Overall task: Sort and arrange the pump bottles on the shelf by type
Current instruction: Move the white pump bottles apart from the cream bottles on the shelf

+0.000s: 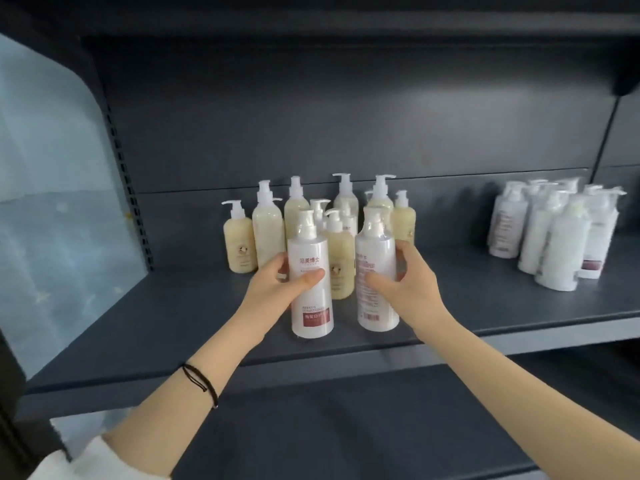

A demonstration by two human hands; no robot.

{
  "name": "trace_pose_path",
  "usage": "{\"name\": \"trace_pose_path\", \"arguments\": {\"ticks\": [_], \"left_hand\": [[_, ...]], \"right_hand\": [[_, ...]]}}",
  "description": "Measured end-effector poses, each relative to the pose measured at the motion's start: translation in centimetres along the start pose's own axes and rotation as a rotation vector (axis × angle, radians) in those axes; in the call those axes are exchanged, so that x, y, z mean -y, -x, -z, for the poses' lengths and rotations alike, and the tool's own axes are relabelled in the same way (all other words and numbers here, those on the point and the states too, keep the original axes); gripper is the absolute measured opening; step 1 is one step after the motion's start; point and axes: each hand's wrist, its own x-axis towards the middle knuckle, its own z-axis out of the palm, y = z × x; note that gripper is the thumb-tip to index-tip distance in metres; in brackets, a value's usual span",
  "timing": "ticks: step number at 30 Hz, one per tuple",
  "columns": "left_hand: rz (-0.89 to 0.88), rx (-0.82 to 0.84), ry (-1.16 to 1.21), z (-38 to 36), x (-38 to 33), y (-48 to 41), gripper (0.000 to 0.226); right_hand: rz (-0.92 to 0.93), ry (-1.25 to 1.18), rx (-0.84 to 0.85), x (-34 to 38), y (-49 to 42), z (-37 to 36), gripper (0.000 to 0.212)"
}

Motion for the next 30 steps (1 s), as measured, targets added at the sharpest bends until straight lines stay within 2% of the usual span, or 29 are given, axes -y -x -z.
{"name": "trace_pose_path", "arguments": {"ticks": [8, 14, 17, 21, 24, 30], "left_hand": [[-0.036, 0.108, -0.006, -13.6, -1.9, -3.4, 0.025], [-0.031, 0.145, 0.02, -26.1, -3.1, -6.5, 0.037], [-0.021, 0.134, 0.032, -31.1, -3.6, -7.6, 0.034], [-0.059, 0.136, 0.032, -36.3, -4.1, -8.6, 0.039], [-0.078, 0.174, 0.051, -40.0, -5.0, -8.9, 0.042], [-0.155, 0.13, 0.015, -44.9, -6.7, -9.1, 0.023]], "right_hand": [[-0.016, 0.057, -0.131, -5.7, -2.8, 12.4, 0.051], [0.01, 0.138, -0.182, -10.7, -6.4, 22.5, 0.052], [0.037, 0.159, -0.216, -12.7, -7.6, 26.8, 0.053], [0.062, 0.178, -0.27, -14.8, -8.8, 31.9, 0.047], [0.064, 0.198, -0.314, -16.3, -9.9, 35.2, 0.052], [0.03, 0.211, -0.348, -19.3, -11.6, 39.2, 0.062]]}}
